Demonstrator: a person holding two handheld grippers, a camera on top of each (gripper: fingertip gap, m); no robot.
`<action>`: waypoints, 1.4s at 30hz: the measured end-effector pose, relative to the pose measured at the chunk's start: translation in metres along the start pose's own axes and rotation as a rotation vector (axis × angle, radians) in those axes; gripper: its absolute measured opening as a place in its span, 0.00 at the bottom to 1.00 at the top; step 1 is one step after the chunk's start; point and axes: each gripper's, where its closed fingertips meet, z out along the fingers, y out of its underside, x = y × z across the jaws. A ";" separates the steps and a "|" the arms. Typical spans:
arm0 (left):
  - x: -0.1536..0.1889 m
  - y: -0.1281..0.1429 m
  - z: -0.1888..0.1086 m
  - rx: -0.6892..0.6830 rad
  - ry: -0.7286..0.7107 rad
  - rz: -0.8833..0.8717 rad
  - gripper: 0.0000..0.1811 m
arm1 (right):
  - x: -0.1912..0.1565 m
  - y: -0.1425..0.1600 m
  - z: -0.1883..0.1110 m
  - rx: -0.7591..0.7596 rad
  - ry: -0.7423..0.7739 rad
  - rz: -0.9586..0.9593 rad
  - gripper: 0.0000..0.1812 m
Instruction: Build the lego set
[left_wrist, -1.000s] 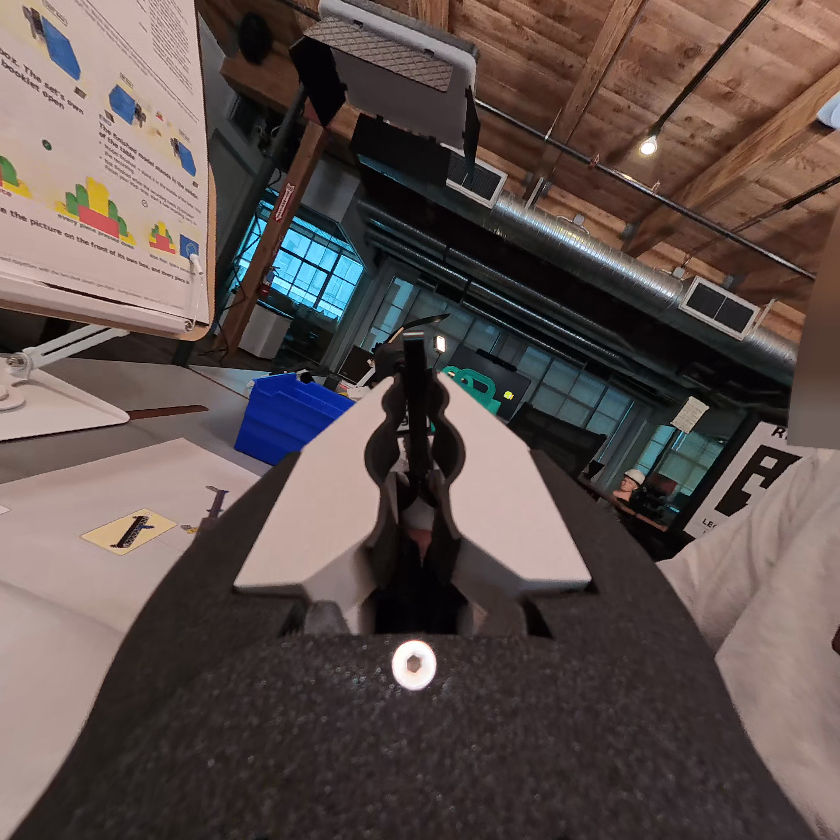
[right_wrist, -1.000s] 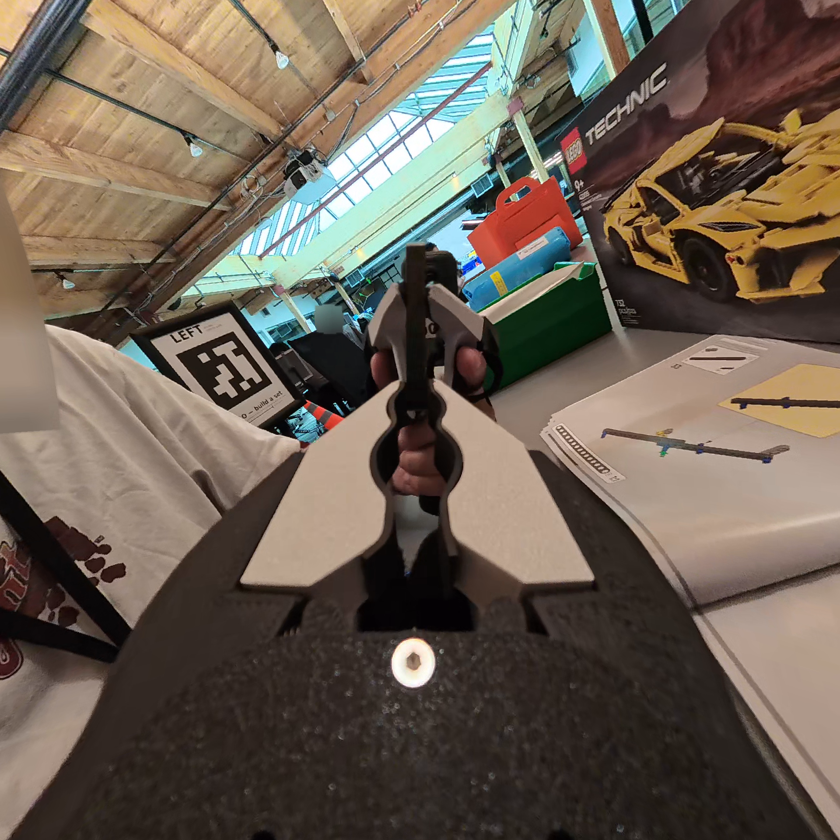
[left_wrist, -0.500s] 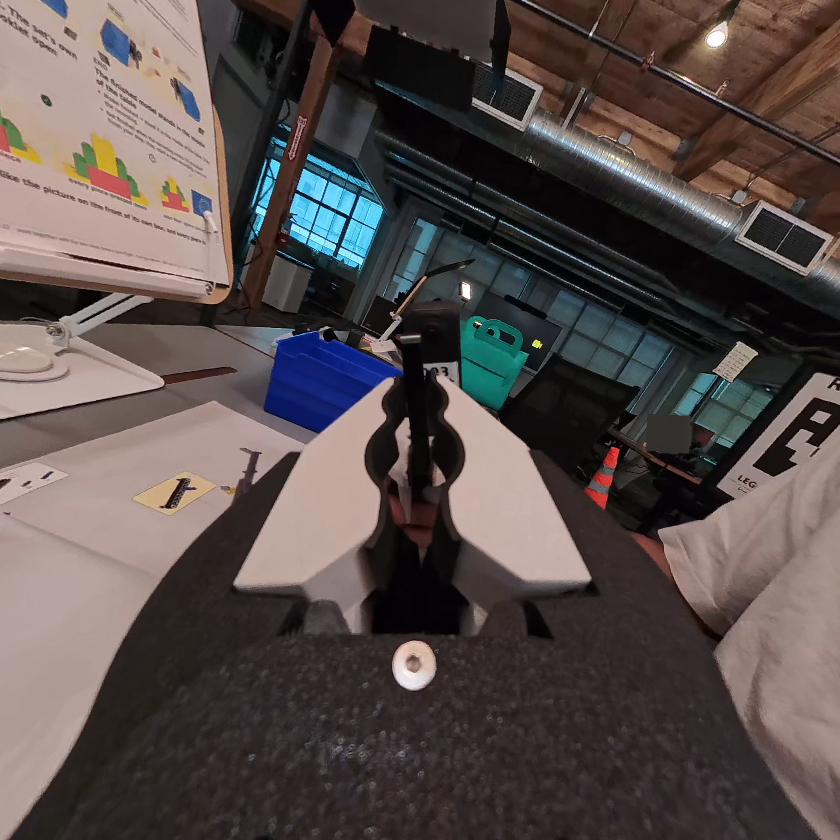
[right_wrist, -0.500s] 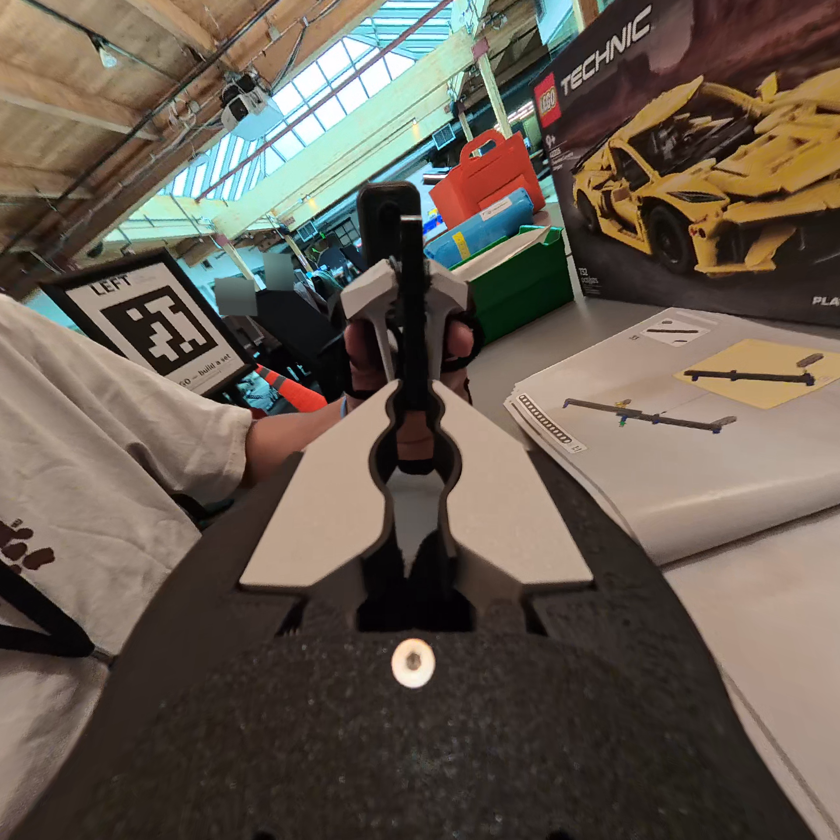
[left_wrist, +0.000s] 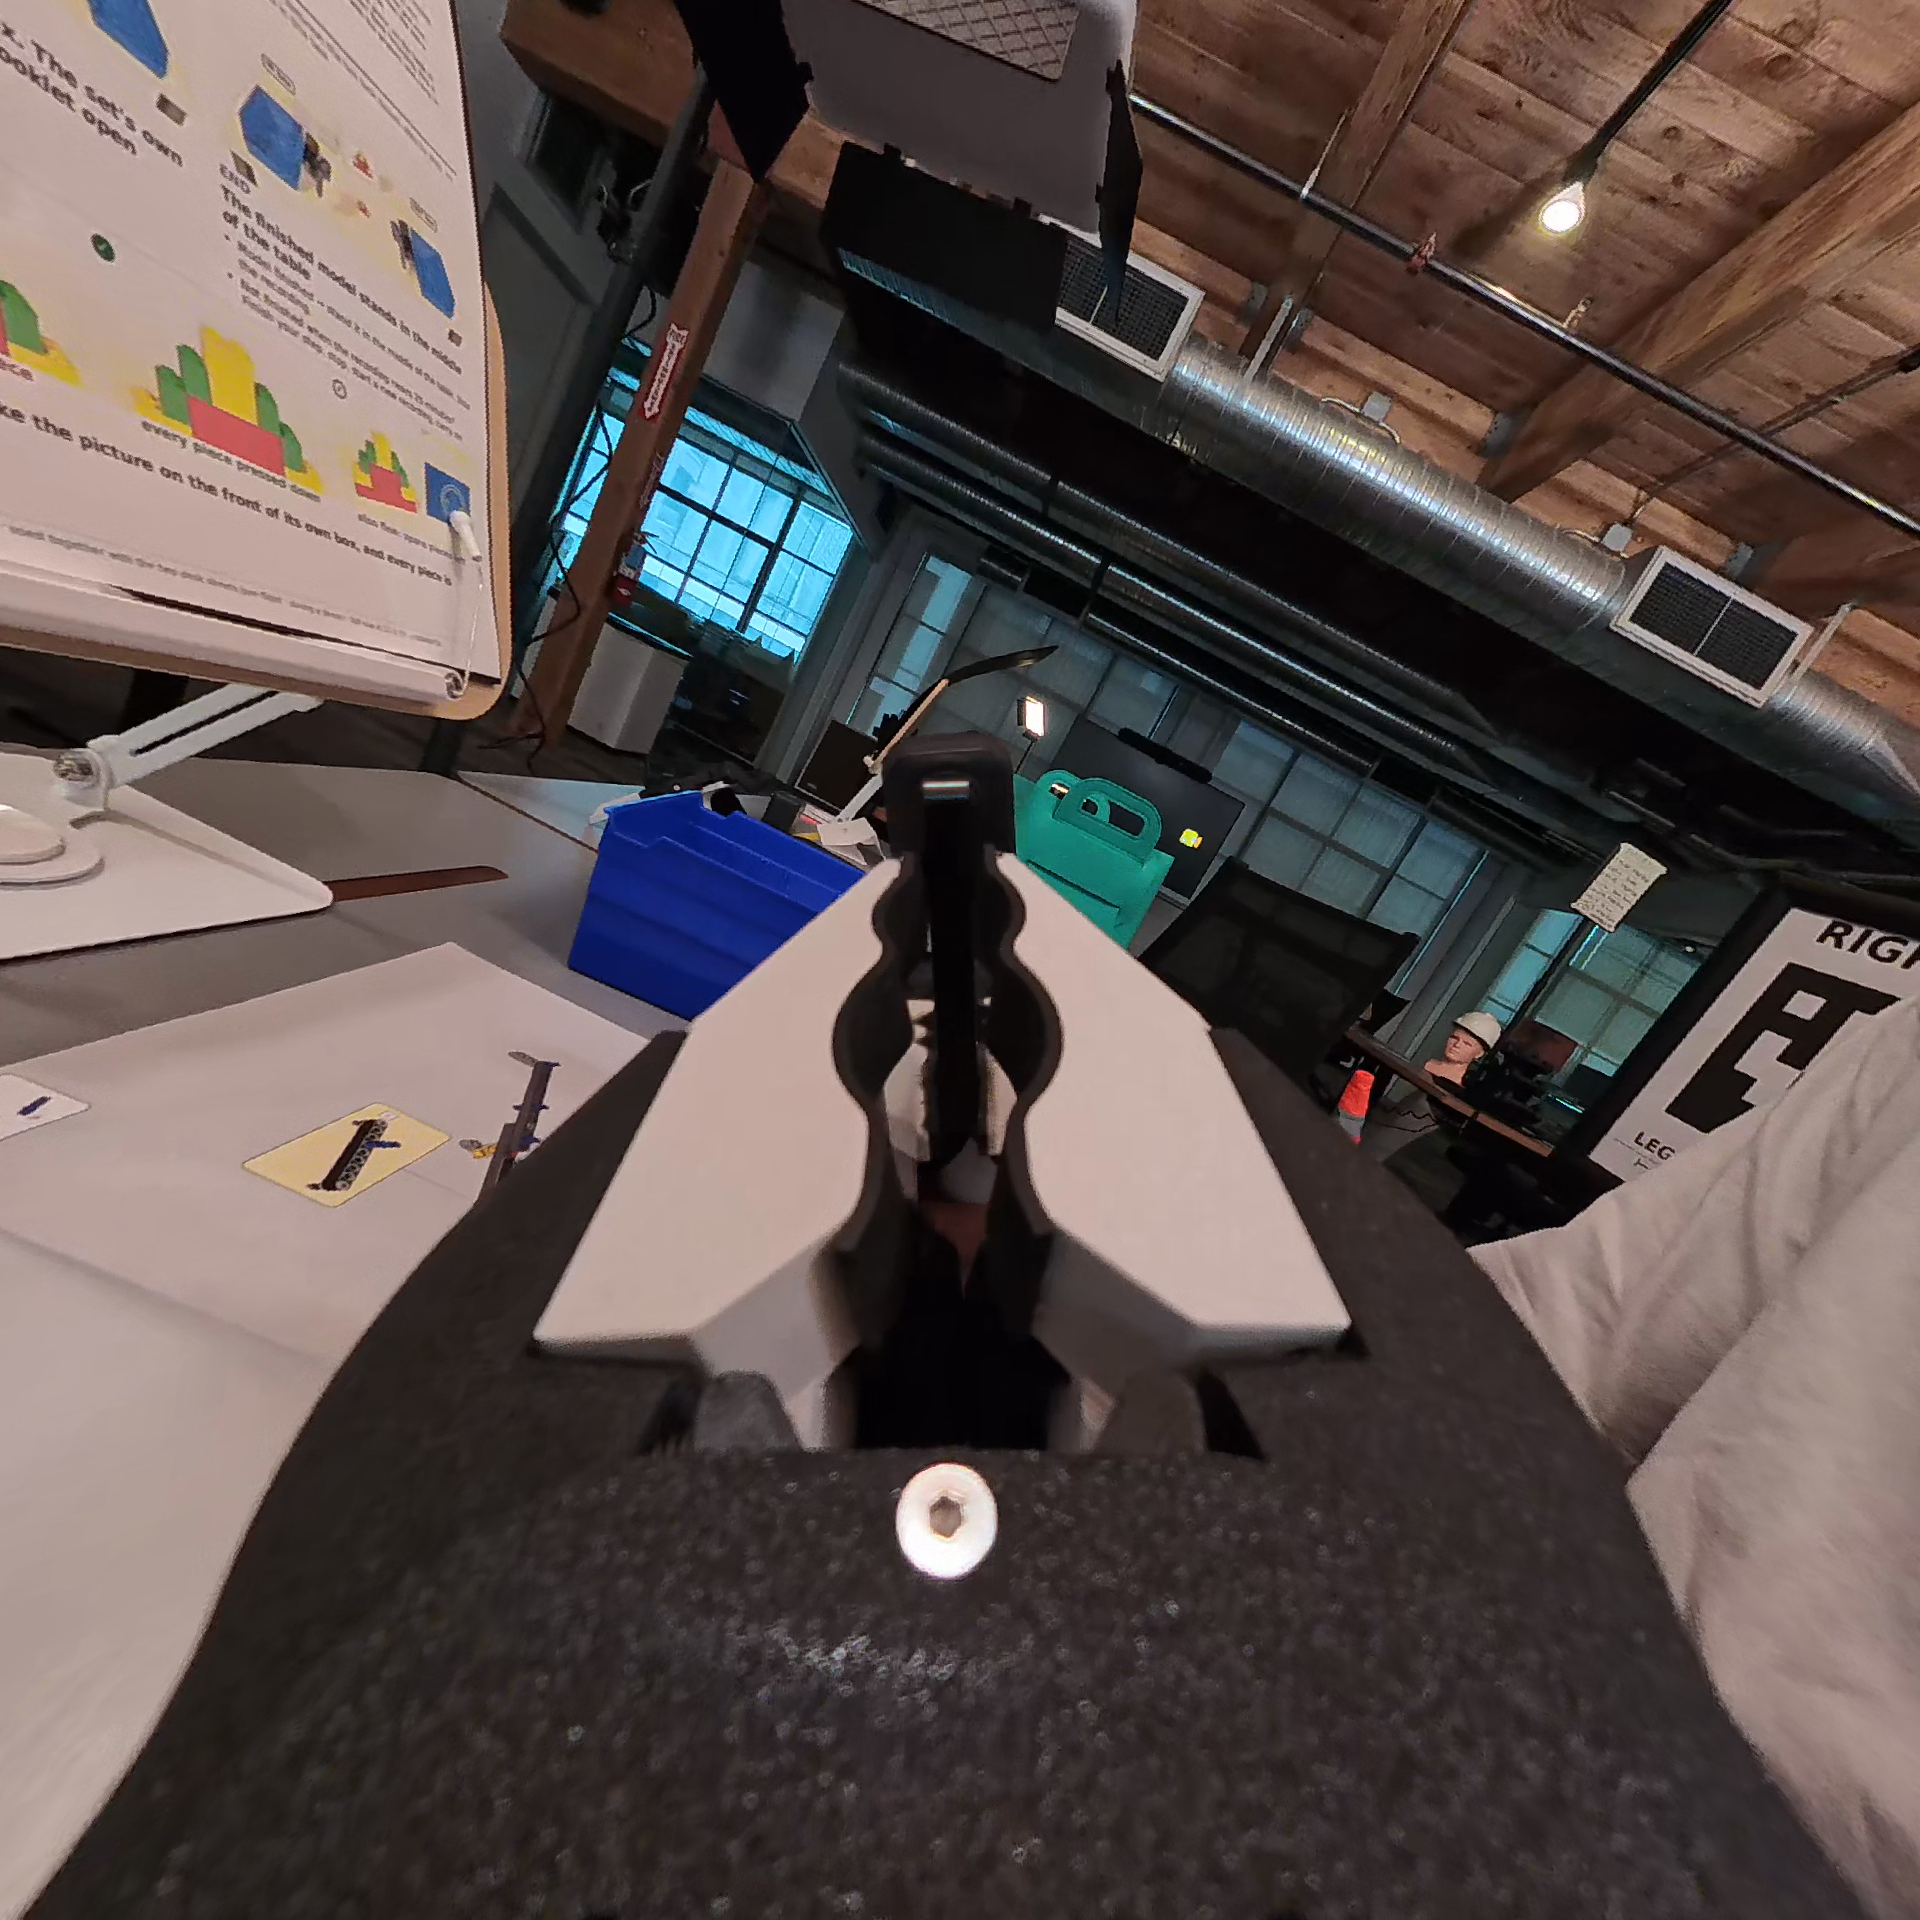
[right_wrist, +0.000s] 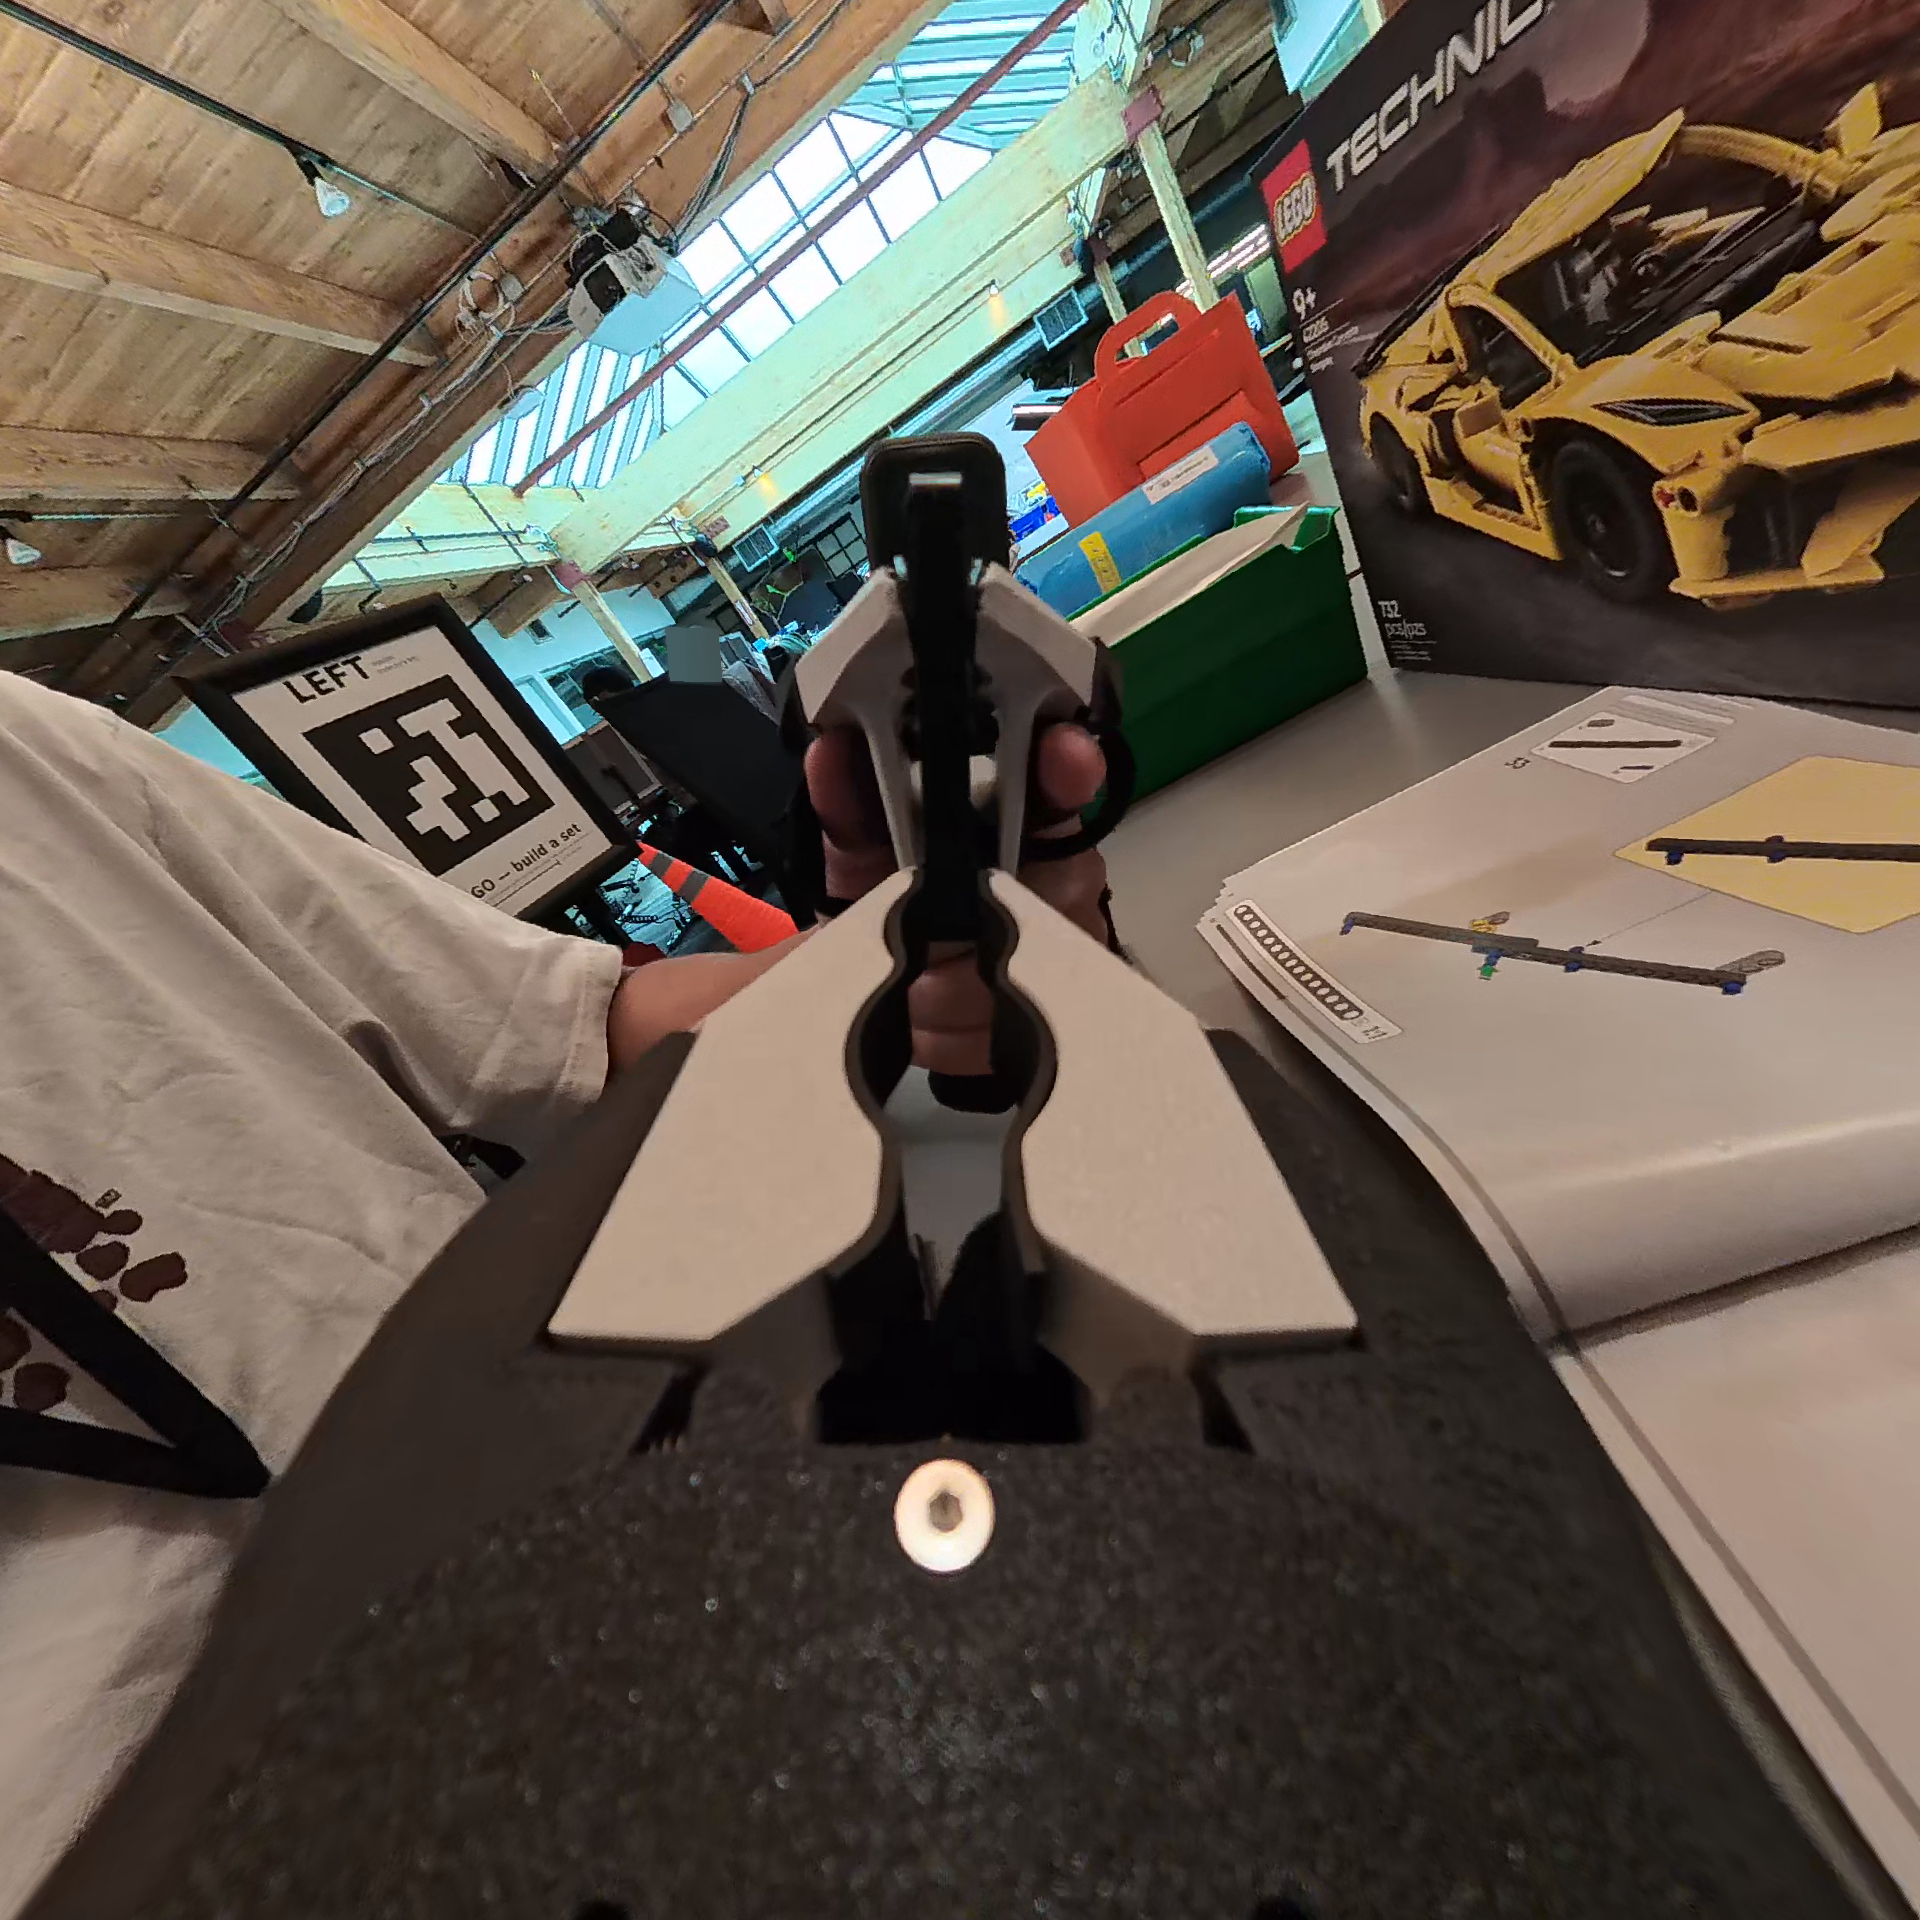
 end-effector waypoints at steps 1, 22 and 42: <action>0.001 0.000 0.000 -0.002 0.003 0.007 0.04 | 0.000 -0.001 0.000 0.009 0.004 -0.023 0.03; -0.046 0.047 -0.003 -0.334 -0.304 0.329 0.04 | -0.023 0.161 -0.161 -0.763 0.603 -0.316 0.12; -0.041 0.033 -0.007 -0.295 -0.271 0.313 0.04 | -0.042 0.141 -0.189 -1.021 0.477 -0.434 0.02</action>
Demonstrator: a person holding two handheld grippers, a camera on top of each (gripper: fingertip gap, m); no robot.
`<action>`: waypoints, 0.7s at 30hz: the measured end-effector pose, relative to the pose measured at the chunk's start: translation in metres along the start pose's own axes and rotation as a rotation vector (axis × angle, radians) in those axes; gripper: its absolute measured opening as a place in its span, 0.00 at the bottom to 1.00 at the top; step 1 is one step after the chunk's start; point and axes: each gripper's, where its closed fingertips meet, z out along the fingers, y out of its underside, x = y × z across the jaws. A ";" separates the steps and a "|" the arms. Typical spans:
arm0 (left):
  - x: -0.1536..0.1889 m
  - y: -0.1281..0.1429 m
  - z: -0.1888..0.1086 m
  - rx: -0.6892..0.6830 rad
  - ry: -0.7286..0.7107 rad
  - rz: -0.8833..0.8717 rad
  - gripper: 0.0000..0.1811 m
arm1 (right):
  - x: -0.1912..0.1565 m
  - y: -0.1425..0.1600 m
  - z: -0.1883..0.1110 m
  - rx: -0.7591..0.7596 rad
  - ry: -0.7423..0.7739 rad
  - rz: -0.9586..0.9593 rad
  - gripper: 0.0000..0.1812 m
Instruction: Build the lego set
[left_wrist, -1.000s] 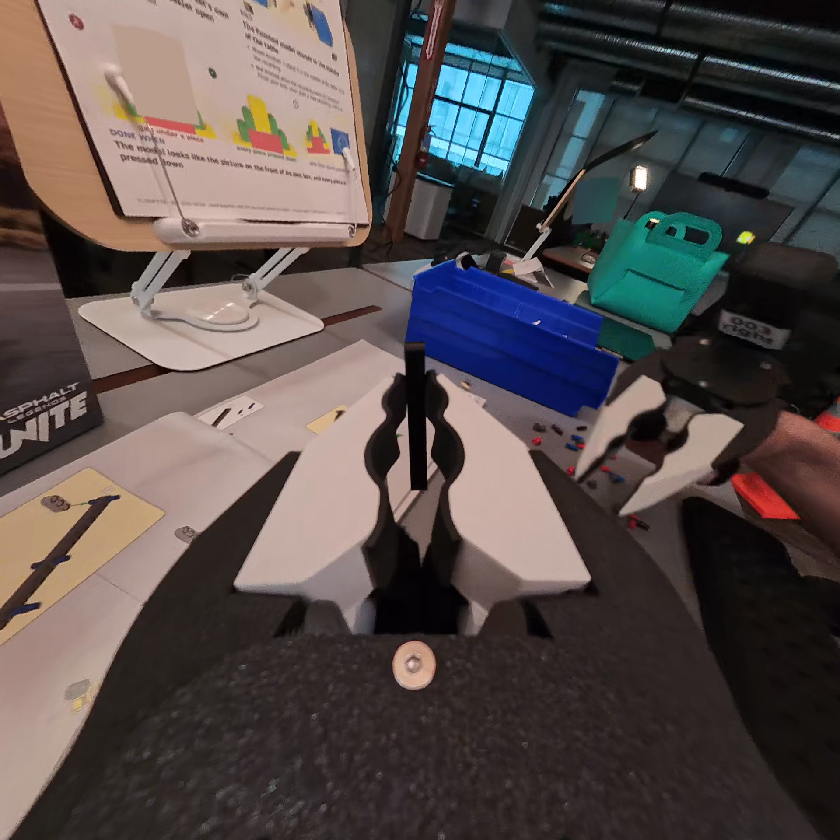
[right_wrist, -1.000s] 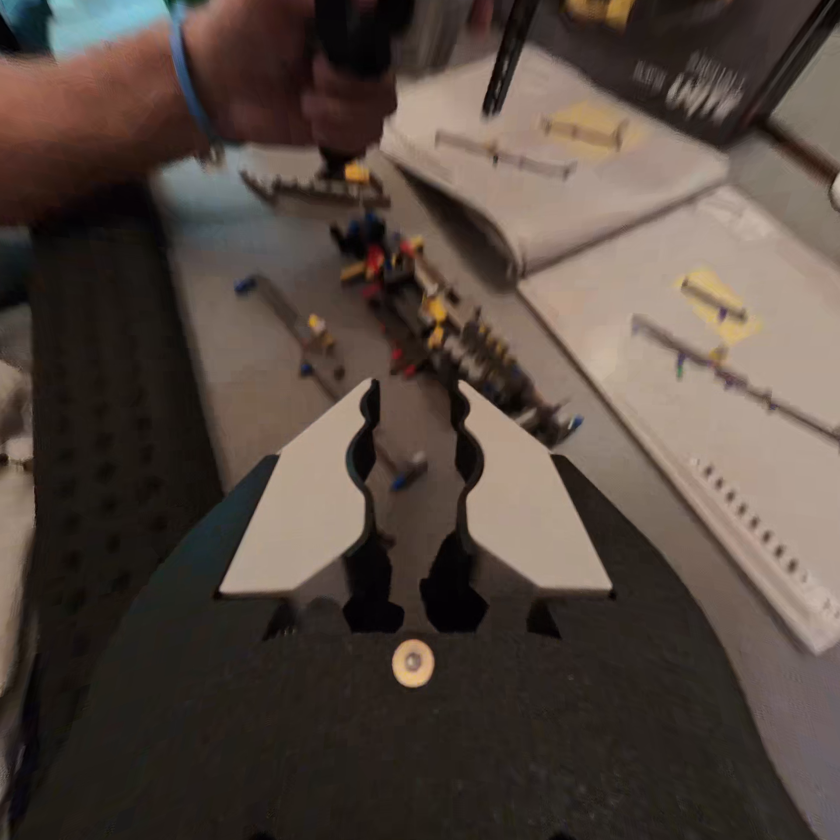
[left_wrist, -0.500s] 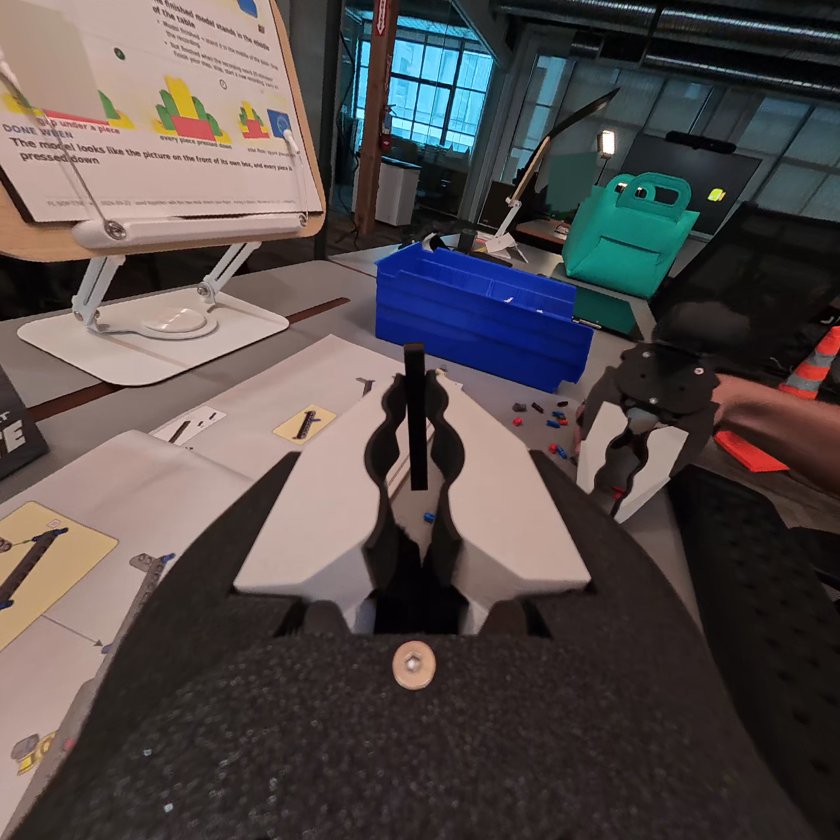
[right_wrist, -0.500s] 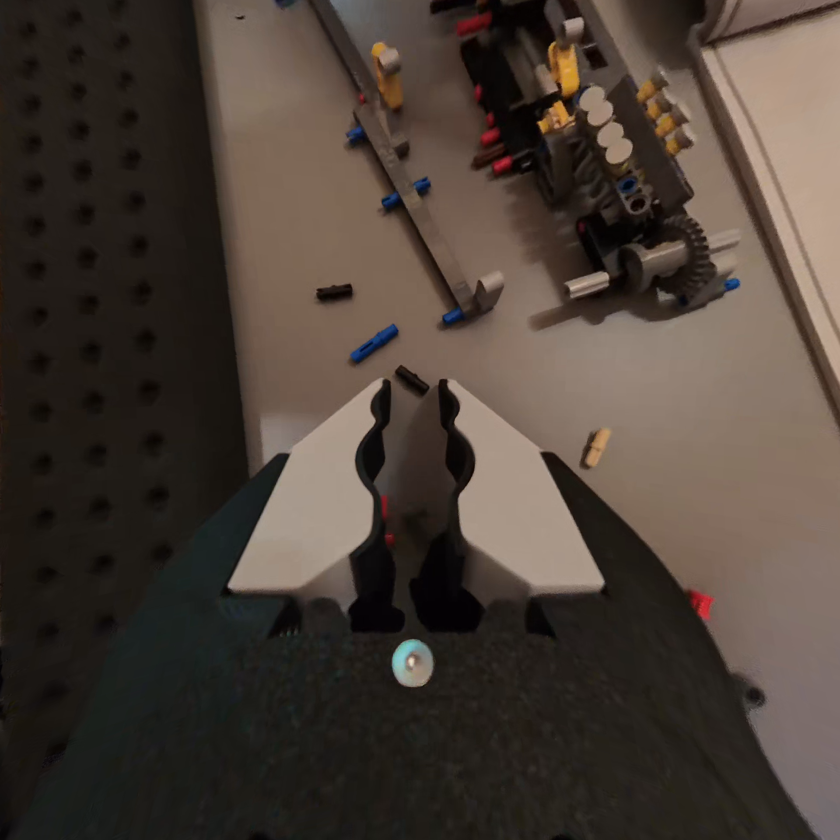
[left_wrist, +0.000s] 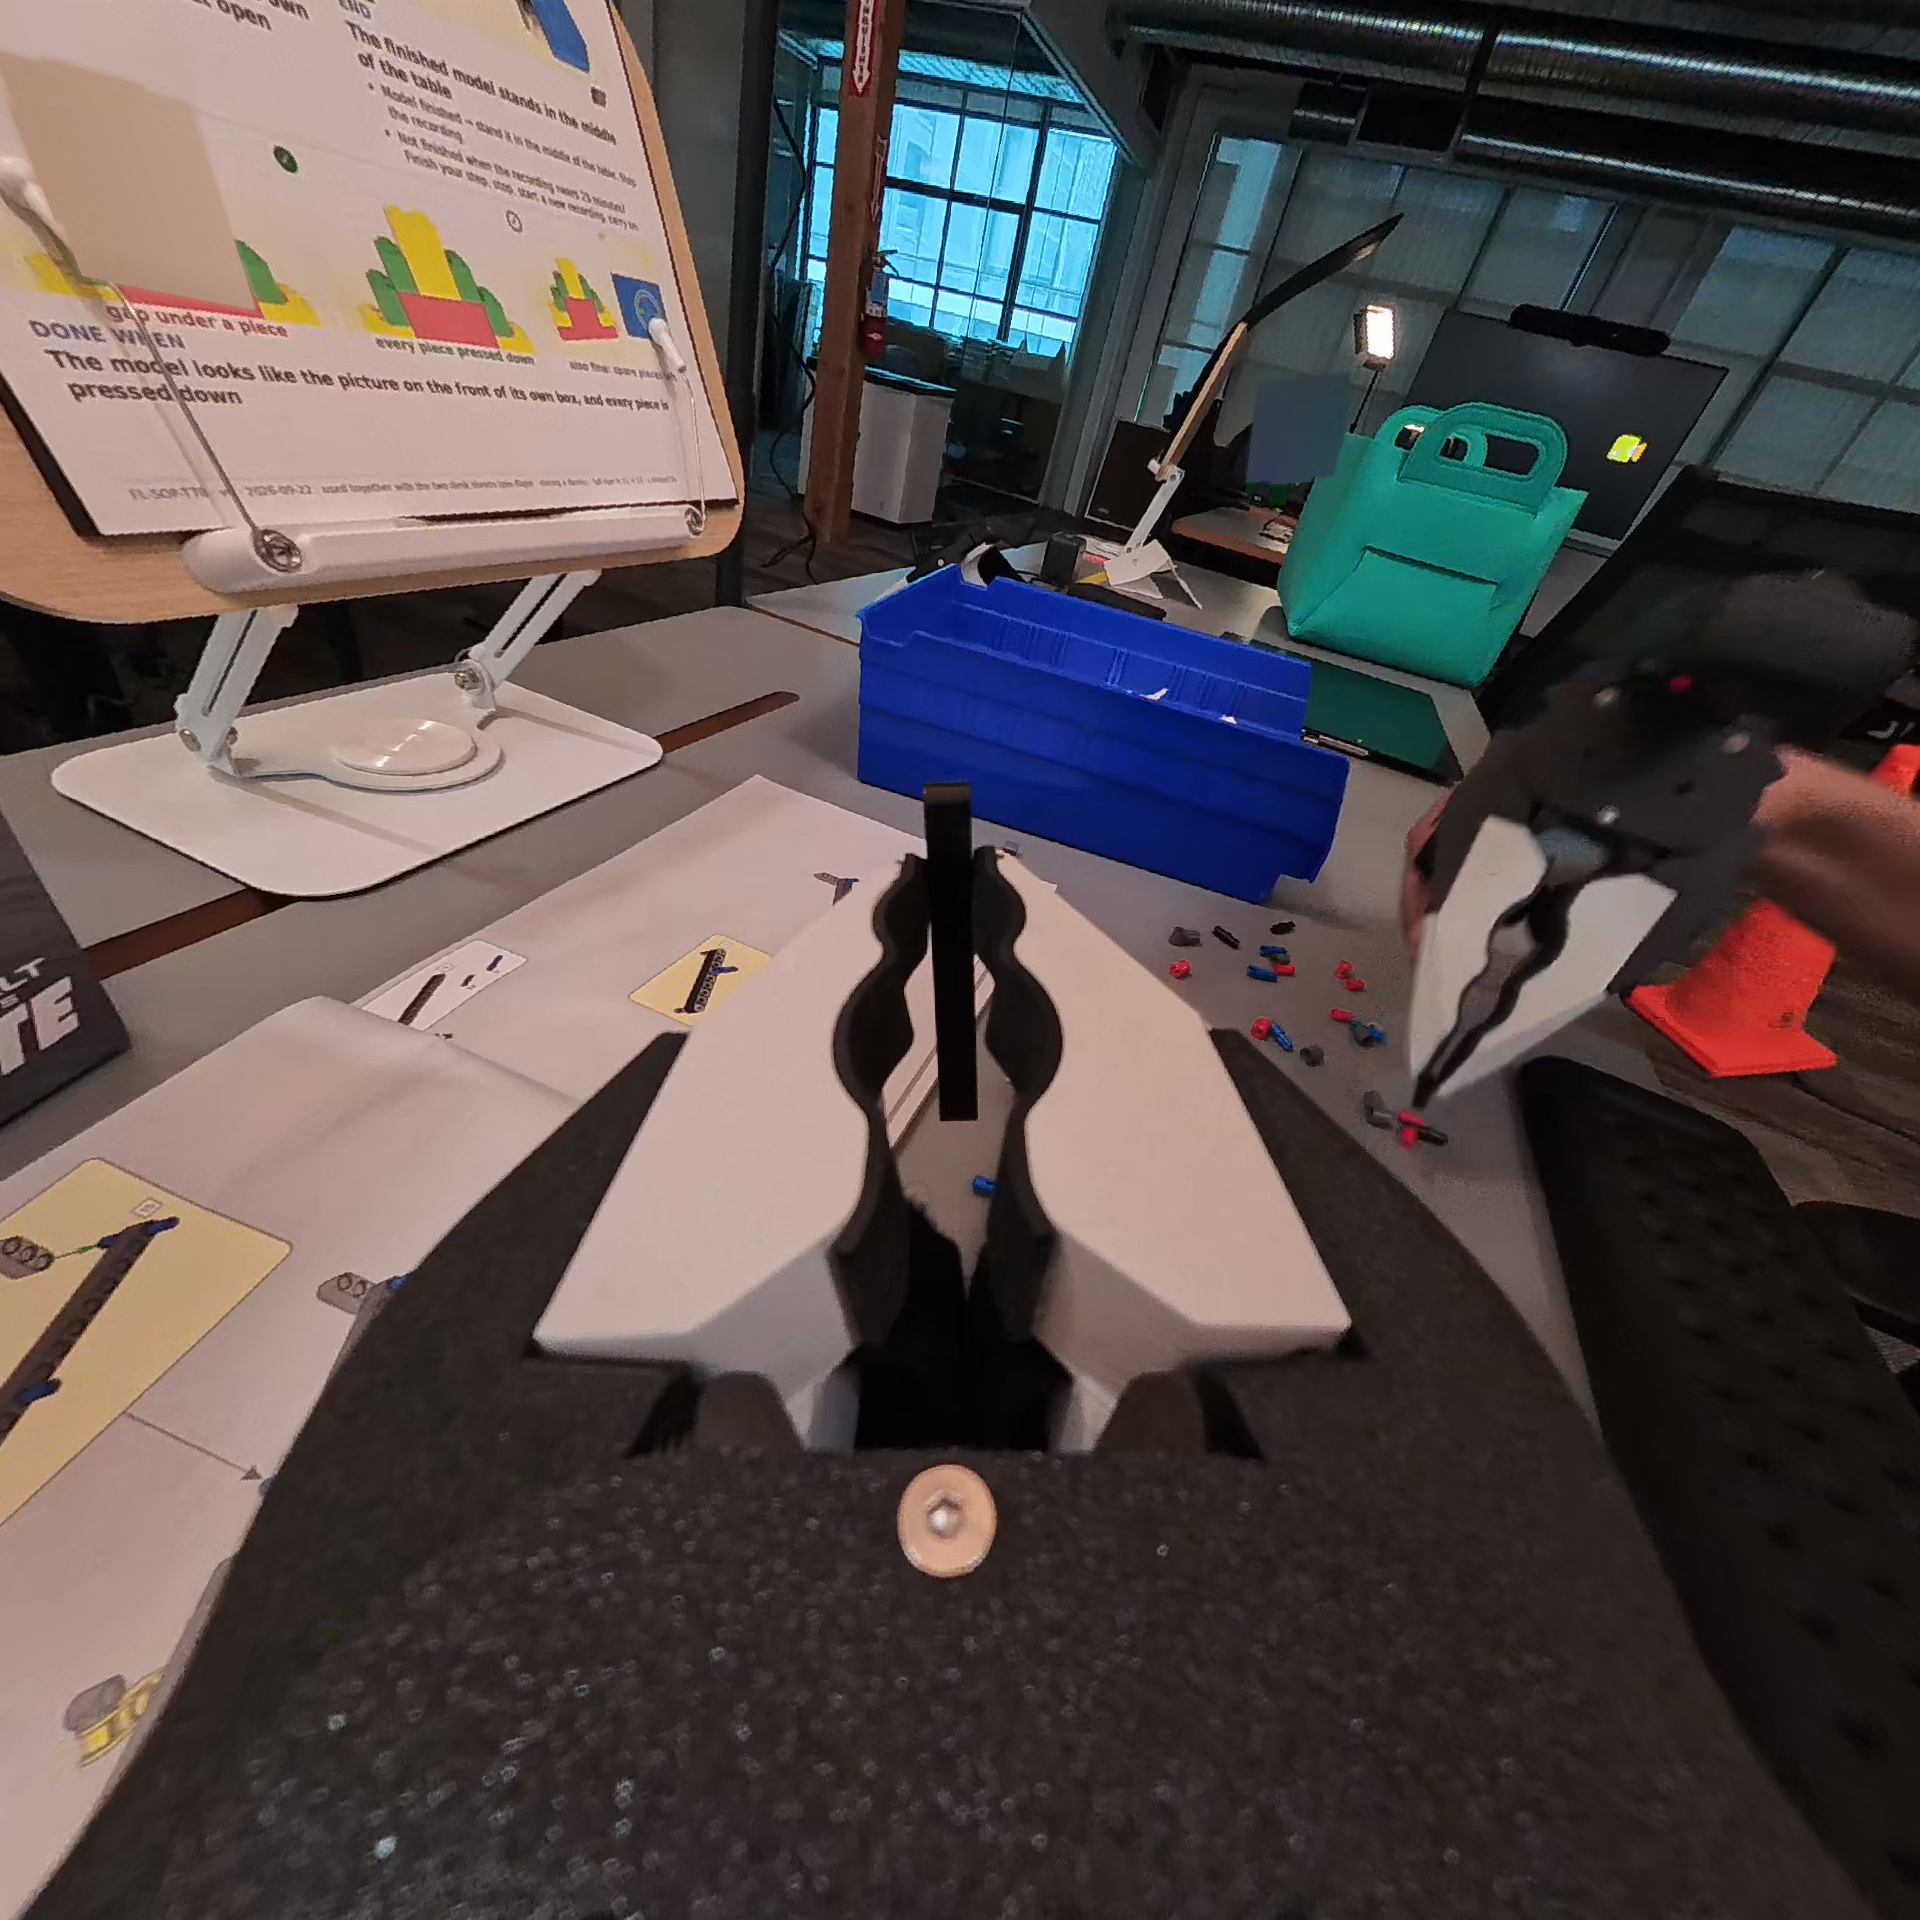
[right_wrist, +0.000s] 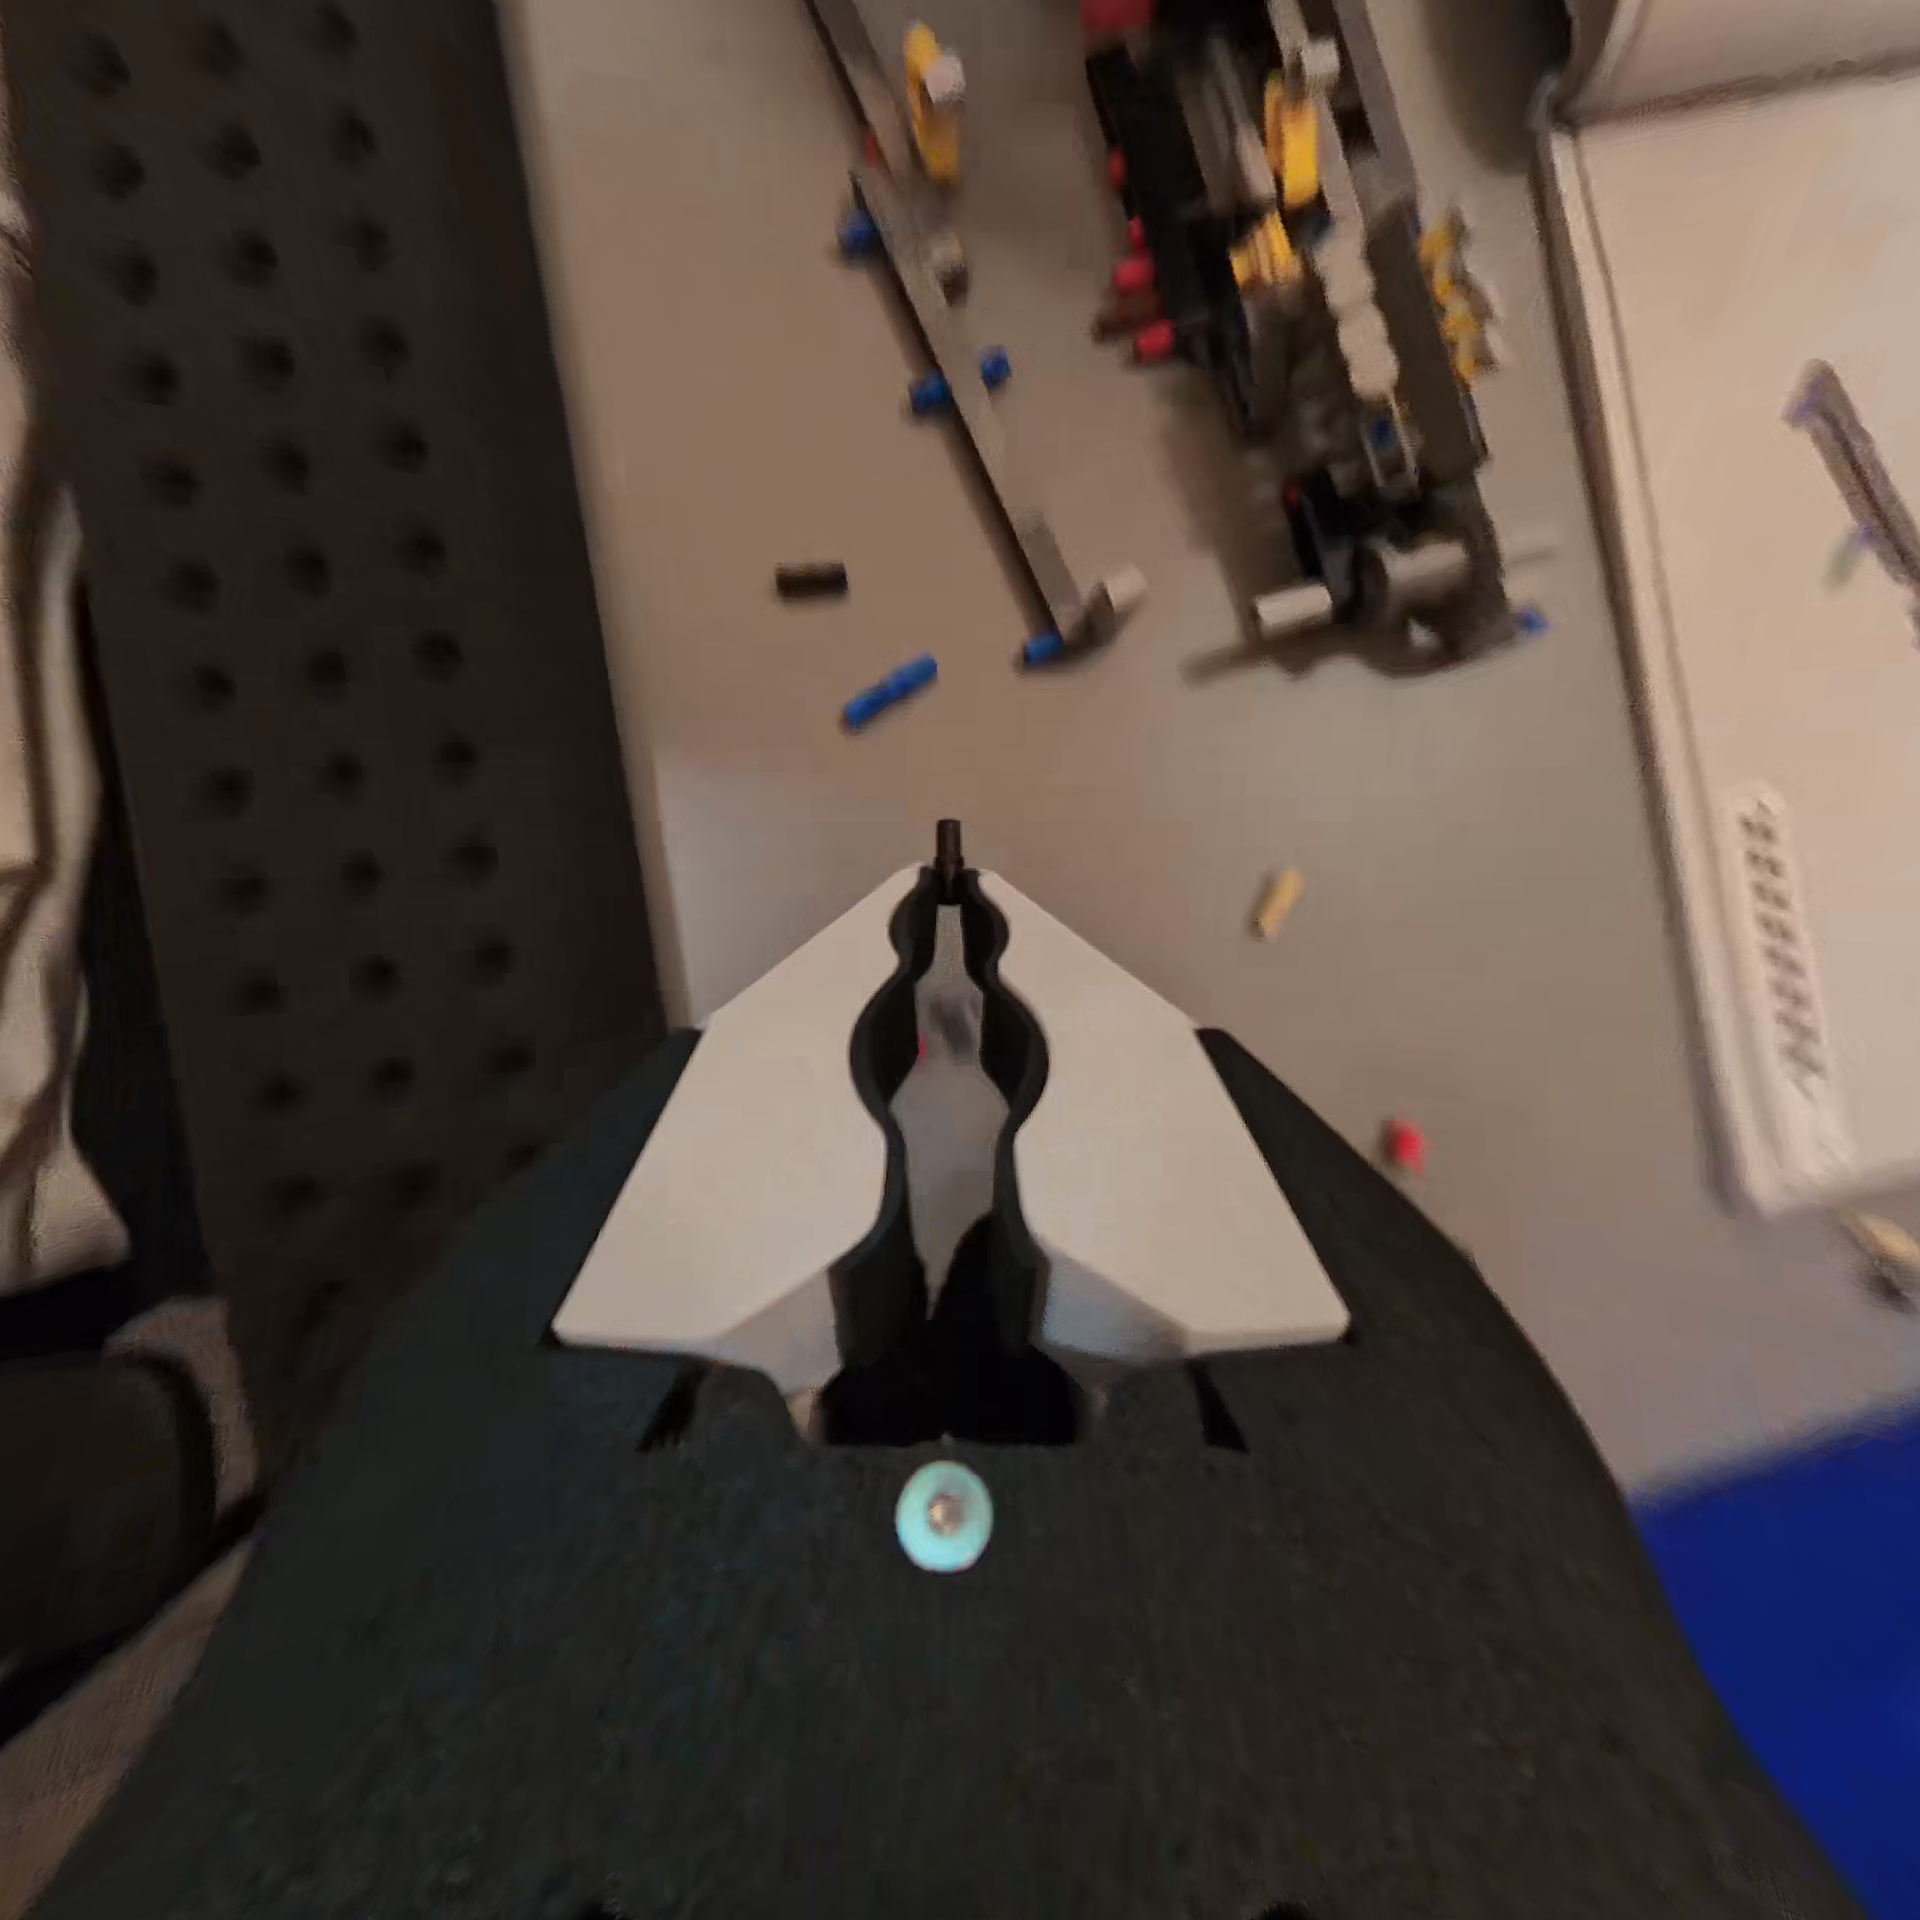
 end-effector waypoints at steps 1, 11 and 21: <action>0.000 0.000 0.000 0.001 -0.001 0.002 0.04 | 0.002 0.012 -0.016 -0.096 0.039 -0.001 0.01; -0.001 0.000 -0.001 -0.002 -0.017 0.011 0.04 | -0.006 0.166 -0.097 -0.961 0.022 0.227 0.01; -0.009 0.005 -0.002 -0.016 -0.027 -0.010 0.04 | -0.001 0.186 -0.086 -1.091 0.012 0.201 0.02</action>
